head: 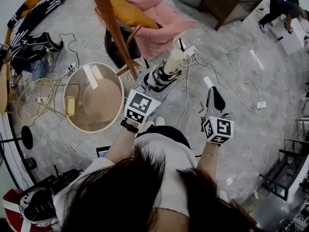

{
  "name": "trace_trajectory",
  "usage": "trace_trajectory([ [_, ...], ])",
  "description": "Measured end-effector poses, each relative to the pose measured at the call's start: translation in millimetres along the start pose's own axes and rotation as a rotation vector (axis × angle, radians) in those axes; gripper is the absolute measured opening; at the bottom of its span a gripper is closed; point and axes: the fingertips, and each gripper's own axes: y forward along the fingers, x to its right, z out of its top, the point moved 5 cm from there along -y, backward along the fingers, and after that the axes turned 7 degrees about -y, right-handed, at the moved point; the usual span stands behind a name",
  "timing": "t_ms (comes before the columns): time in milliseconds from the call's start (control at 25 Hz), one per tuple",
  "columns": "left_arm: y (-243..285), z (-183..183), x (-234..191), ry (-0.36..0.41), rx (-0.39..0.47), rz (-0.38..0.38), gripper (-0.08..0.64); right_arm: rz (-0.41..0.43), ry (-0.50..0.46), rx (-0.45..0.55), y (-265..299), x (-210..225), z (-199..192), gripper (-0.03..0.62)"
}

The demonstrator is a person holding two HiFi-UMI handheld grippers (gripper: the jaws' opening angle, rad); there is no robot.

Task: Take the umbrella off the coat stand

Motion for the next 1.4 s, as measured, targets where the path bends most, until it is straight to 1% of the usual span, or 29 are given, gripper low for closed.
trace_trajectory([
  [560, -0.1, 7.0, -7.5, 0.01, 0.012, 0.009, 0.336, 0.004, 0.013, -0.005, 9.7, 0.8, 1.1, 0.003],
  [1200, -10.1, 17.0, -2.2, 0.007, 0.024, 0.011, 0.336, 0.03, 0.008, 0.008, 11.8, -5.5, 4.4, 0.003],
  [1400, -14.2, 18.9, 2.9, 0.023, 0.017, 0.001, 0.336, 0.034, 0.007, -0.001, 7.6, -6.5, -0.8, 0.003],
])
